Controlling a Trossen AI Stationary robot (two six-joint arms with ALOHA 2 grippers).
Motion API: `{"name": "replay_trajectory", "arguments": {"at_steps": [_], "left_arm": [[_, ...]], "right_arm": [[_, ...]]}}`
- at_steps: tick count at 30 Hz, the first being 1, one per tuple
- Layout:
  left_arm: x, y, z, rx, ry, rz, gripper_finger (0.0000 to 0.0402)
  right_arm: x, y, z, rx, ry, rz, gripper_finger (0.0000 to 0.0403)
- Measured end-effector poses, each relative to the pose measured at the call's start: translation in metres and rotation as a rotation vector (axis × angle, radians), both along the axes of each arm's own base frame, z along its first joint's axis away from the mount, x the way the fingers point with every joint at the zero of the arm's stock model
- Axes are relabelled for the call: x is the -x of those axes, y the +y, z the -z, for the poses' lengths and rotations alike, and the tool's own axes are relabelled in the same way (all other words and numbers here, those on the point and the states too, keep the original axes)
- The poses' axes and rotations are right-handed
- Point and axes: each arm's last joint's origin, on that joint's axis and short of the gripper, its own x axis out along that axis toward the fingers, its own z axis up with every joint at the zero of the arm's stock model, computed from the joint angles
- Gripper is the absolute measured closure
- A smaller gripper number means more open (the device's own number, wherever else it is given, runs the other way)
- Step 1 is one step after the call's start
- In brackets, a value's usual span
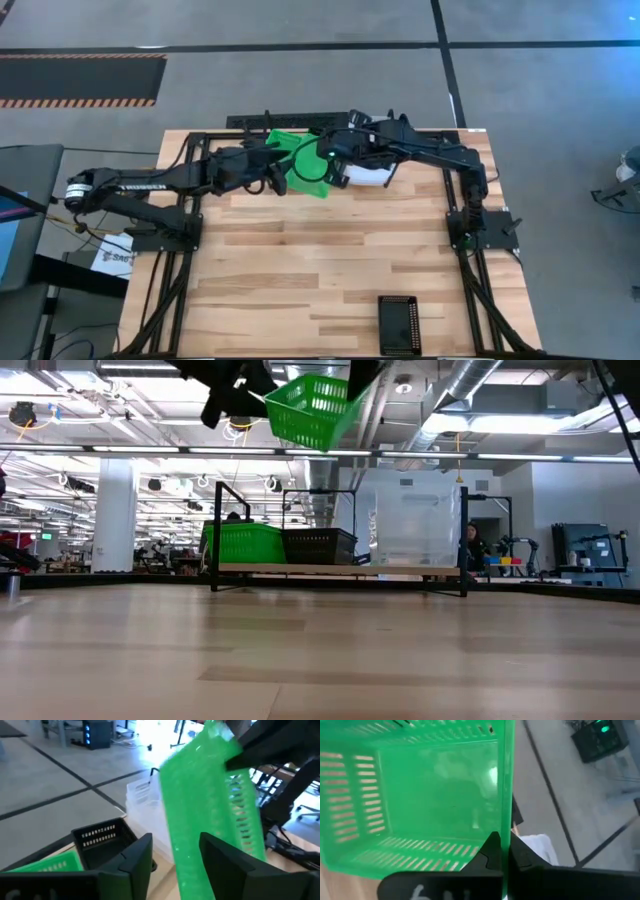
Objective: Stack baskets on shelf by color
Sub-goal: Stack the green bin into the green bin on the shelf
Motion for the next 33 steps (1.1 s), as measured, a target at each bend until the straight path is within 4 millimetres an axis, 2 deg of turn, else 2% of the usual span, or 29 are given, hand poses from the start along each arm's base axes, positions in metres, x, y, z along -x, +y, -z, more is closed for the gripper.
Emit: {"name": "replay_trajectory", "arguments": {"at_steps": [7,11,19,27,33], "left_arm": [[0.006,-0.002,-0.008,0.001,-0.033,0.060,0.0220],[0.008,-0.002,-0.005,0.009,-0.007,0.060,0.0215],[0.012,0.012,0.013,0.040,0.150,-0.074,0.0214],[0.012,0.024,0.010,0.059,0.104,-0.070,0.0214],[0.016,0.033,0.012,0.062,0.135,-0.112,0.0214]], "right_arm": [[-0.005,-0.032,0.026,-0.030,0.168,0.027,0.0400],[-0.015,-0.047,0.038,-0.037,0.180,0.037,0.0400],[-0.029,-0.040,0.043,-0.050,0.131,-0.028,0.0400],[-0.039,-0.030,0.038,-0.030,0.042,-0.063,0.0398],[-0.044,-0.025,0.036,-0.025,-0.010,-0.085,0.0400]]}}
